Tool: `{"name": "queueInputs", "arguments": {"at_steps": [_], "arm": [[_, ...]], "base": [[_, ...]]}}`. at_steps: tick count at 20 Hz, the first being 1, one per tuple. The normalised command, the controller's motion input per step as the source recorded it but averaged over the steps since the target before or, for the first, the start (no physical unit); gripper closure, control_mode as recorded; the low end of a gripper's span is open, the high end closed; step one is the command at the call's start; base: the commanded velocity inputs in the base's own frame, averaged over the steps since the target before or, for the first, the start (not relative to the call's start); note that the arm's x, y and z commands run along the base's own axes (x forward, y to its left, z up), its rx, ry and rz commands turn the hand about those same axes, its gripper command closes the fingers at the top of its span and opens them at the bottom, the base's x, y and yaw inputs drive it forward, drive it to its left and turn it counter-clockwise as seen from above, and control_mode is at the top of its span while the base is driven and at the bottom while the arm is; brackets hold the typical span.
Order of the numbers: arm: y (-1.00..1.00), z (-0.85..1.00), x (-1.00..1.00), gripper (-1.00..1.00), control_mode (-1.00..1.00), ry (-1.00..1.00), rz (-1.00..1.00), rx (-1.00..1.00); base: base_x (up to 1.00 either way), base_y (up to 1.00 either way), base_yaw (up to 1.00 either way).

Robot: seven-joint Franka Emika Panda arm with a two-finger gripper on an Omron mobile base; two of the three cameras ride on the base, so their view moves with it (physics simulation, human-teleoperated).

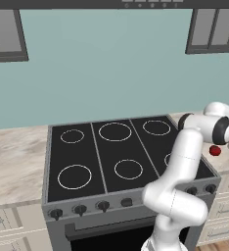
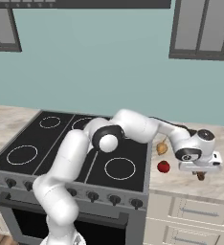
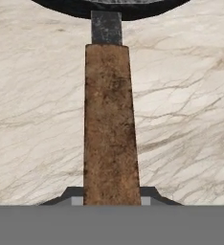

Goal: Place the pan on the front right burner on the stove. Then place the tomato and the onion in the pan and turn on the front right burner.

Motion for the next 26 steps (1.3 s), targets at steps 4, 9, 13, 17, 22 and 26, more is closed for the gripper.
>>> {"name": "queueInputs", "arguments": {"at_steps": [4,9,13,17,22,26], "arm": [[0.0,0.38,-0.17,1.0,-1.0,-0.15,0.0,0.0],[0.0,0.46,-0.27,1.0,-1.0,-0.12,0.0,-0.01],[0.02,0.35,-0.38,1.0,-1.0,-0.04,0.02,-0.02],[0.09,0.32,-0.52,1.0,-1.0,-0.06,0.02,-0.07],[0.19,0.36,-0.58,1.0,-1.0,-0.07,0.06,-0.08],[0.38,0.28,-0.57,1.0,-1.0,-0.02,0.1,-0.09]], "base": [[0.0,0.0,0.0],[0.0,0.0,0.0],[0.0,0.0,0.0],[0.0,0.0,0.0],[0.0,0.0,0.0],[0.0,0.0,0.0]]}}
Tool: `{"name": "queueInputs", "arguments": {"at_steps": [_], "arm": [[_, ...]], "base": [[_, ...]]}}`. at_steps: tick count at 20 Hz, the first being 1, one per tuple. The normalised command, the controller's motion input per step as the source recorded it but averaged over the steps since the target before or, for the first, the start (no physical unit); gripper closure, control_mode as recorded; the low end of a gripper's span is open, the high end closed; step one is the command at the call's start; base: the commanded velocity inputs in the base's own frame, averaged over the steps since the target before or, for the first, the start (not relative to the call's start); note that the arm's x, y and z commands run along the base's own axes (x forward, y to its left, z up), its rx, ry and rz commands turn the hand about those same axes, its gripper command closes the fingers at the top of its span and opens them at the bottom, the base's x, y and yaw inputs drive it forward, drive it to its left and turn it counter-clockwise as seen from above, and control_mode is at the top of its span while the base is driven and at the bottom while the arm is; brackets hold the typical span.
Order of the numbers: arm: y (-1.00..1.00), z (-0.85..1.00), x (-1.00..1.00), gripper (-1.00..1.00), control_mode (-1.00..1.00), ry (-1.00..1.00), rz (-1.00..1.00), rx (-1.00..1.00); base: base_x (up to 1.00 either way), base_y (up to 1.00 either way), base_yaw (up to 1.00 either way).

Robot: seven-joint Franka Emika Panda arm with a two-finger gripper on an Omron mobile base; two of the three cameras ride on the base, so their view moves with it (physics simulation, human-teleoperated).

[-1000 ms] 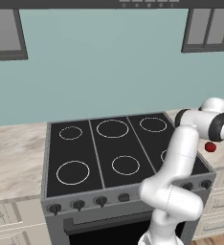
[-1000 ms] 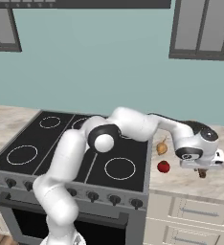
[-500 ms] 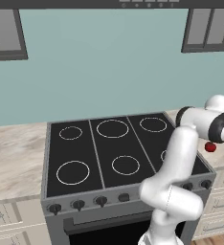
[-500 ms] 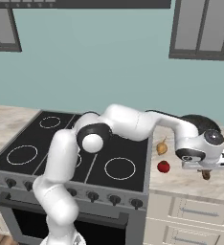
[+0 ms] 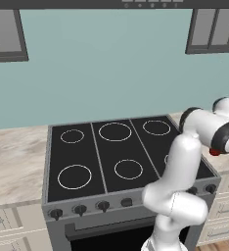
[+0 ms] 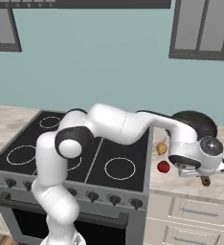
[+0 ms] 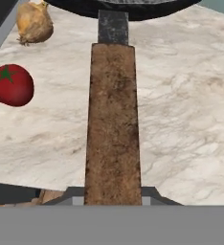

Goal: Place the pan on the front right burner on the stove. Then place the tomato and the onion in the pan and turn on the front right burner.

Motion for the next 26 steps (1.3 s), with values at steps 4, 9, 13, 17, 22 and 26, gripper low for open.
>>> {"name": "queueInputs", "arguments": {"at_steps": [4,9,13,17,22,26], "arm": [[0.52,0.19,-0.54,1.0,-1.0,0.0,0.09,-0.09],[0.58,0.19,-0.33,1.0,-1.0,0.0,0.05,-0.07],[0.55,0.19,-0.04,1.0,-1.0,0.02,0.09,-0.03],[0.52,0.13,0.0,1.0,-1.0,0.06,0.11,-0.03],[0.52,0.05,0.0,1.0,-1.0,0.08,0.13,-0.03],[0.46,0.0,0.0,1.0,-1.0,0.09,0.12,-0.03]], "base": [[0.0,0.0,0.0],[0.0,0.0,0.0],[0.0,0.0,0.0],[0.0,0.0,0.0],[0.0,0.0,0.0],[0.0,0.0,0.0]]}}
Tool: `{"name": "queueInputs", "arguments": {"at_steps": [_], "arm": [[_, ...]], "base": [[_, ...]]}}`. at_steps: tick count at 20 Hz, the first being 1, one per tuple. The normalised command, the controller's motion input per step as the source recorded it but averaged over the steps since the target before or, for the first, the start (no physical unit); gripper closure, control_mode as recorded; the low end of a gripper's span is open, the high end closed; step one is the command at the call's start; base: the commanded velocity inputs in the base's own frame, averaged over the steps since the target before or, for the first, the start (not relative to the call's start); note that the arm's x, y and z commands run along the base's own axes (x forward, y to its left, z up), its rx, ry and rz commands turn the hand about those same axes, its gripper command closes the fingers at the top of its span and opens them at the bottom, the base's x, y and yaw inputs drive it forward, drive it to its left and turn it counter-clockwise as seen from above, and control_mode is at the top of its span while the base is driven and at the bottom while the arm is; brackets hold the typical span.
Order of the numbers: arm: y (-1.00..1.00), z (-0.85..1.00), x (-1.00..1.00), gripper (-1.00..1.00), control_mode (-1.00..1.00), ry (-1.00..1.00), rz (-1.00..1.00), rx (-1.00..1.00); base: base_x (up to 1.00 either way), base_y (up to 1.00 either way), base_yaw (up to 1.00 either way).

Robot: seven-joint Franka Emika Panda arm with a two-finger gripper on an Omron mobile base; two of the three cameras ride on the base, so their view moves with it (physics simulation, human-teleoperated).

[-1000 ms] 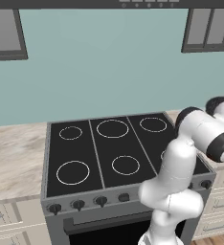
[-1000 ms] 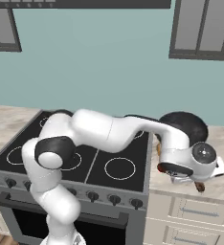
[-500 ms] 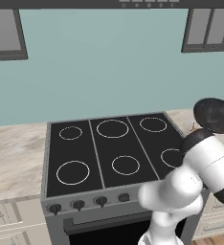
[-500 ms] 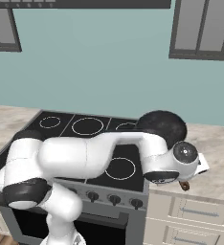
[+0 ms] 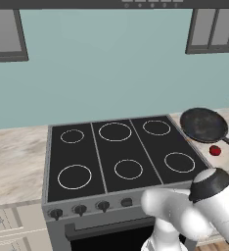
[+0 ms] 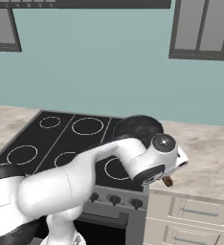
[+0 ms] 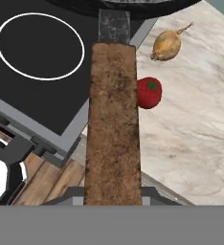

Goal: Place the pan on the front right burner on the stove. Then place the tomato and the onion in the pan and turn on the front right burner.

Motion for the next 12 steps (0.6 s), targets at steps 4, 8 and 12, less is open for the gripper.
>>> {"name": "queueInputs", "arguments": {"at_steps": [4,8,12], "arm": [[0.33,0.0,0.02,1.0,-1.0,0.08,0.07,-0.04],[0.1,0.0,0.14,1.0,-1.0,0.04,0.07,0.0],[0.05,-0.05,0.22,1.0,-1.0,0.05,0.05,0.0]], "base": [[0.0,0.0,0.0],[0.0,0.0,0.0],[0.0,0.0,0.0]]}}
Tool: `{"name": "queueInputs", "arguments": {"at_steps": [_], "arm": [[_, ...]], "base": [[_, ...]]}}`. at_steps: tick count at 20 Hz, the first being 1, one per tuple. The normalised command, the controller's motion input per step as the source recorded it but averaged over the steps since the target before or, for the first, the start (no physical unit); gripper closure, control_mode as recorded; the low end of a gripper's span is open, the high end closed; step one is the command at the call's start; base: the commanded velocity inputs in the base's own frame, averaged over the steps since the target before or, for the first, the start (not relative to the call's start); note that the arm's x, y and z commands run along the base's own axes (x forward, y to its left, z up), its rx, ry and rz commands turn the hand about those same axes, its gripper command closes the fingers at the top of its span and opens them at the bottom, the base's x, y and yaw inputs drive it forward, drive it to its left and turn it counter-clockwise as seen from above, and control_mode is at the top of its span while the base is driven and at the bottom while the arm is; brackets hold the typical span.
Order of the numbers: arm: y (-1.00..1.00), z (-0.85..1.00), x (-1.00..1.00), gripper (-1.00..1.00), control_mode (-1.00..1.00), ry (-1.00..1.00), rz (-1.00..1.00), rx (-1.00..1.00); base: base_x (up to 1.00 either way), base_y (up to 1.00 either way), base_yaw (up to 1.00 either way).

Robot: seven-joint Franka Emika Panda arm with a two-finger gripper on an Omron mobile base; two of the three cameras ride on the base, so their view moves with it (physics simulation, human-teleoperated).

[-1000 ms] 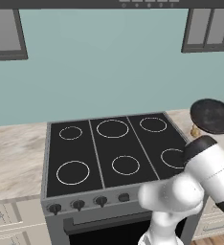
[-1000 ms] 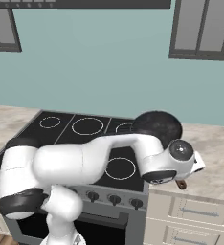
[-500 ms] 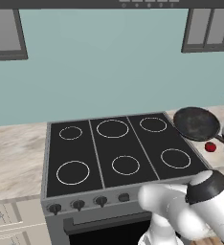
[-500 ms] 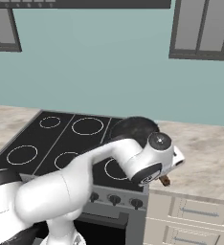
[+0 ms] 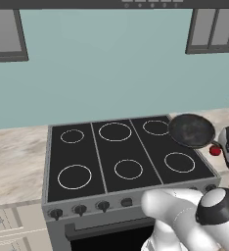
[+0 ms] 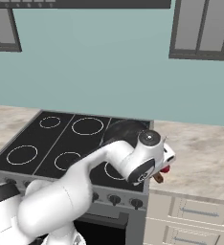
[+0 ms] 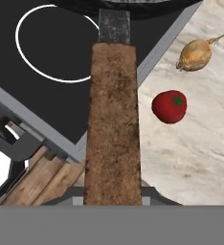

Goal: Place the pan on the front right burner on the stove. Then place the tomato and the onion in the pan and turn on the front right burner.

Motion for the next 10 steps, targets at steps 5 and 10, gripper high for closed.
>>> {"name": "queueInputs", "arguments": {"at_steps": [5,10], "arm": [[0.1,-0.05,0.17,1.0,-1.0,0.14,0.01,0.0],[0.18,-0.01,0.2,1.0,-1.0,0.19,0.0,0.0]], "base": [[0.0,0.0,0.0],[0.0,0.0,0.0]]}}
